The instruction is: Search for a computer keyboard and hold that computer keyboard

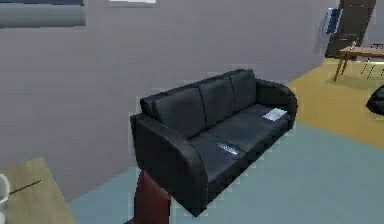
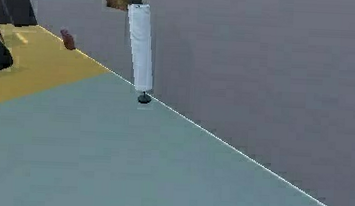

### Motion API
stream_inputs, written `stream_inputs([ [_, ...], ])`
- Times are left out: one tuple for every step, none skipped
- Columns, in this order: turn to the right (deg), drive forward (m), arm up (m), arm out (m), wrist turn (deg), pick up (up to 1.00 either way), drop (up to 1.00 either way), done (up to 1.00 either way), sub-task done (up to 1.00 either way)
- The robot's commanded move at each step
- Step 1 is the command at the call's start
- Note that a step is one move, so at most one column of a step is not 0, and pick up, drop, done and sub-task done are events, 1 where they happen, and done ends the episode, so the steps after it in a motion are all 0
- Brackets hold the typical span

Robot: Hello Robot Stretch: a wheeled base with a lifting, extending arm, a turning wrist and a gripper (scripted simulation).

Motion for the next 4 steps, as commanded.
stream_inputs([
  [-45.0, 0.00, 0.00, 0.00, 0.0, 0.00, 0.00, 0.00, 0.00],
  [-45.0, 0.00, 0.00, 0.00, 0.0, 0.00, 0.00, 0.00, 0.00],
  [-45.0, 0.00, 0.00, 0.00, 0.0, 0.00, 0.00, 0.00, 0.00],
  [-30.0, 0.00, 0.00, 0.00, 0.0, 0.00, 0.00, 0.00, 0.00],
])
